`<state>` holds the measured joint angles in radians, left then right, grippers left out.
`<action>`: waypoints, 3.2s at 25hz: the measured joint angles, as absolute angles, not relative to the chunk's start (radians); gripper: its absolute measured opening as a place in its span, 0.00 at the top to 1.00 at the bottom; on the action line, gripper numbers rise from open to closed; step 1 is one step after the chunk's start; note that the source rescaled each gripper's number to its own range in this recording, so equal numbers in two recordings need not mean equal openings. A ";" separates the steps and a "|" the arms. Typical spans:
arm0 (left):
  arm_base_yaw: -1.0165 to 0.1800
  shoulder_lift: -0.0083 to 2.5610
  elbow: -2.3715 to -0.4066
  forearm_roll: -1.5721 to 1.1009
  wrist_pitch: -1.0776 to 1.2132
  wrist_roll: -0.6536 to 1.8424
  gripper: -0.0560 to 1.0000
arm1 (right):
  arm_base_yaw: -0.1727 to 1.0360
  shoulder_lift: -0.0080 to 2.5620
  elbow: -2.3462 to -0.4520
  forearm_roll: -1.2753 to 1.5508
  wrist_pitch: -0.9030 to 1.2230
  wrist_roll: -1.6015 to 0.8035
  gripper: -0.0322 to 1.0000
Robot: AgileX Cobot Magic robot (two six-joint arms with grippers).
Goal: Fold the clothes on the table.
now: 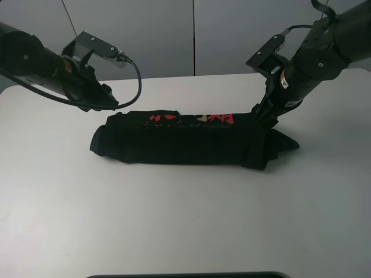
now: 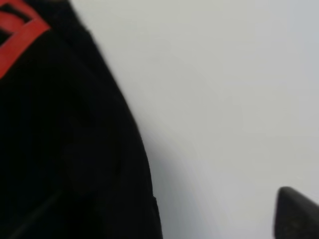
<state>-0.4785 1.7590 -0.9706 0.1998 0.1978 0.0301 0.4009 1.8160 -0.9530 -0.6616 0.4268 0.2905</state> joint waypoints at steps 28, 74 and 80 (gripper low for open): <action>-0.479 1.877 -1.072 0.084 0.534 -0.103 0.02 | 0.301 1.825 -1.011 -0.066 0.656 0.384 0.00; -0.479 1.877 -1.186 0.104 0.639 -0.069 0.02 | 0.112 1.750 -1.023 -0.263 0.752 0.241 0.75; -0.479 1.877 -1.186 0.104 0.639 -0.065 0.02 | 0.110 1.678 -1.134 0.042 0.916 -0.010 0.75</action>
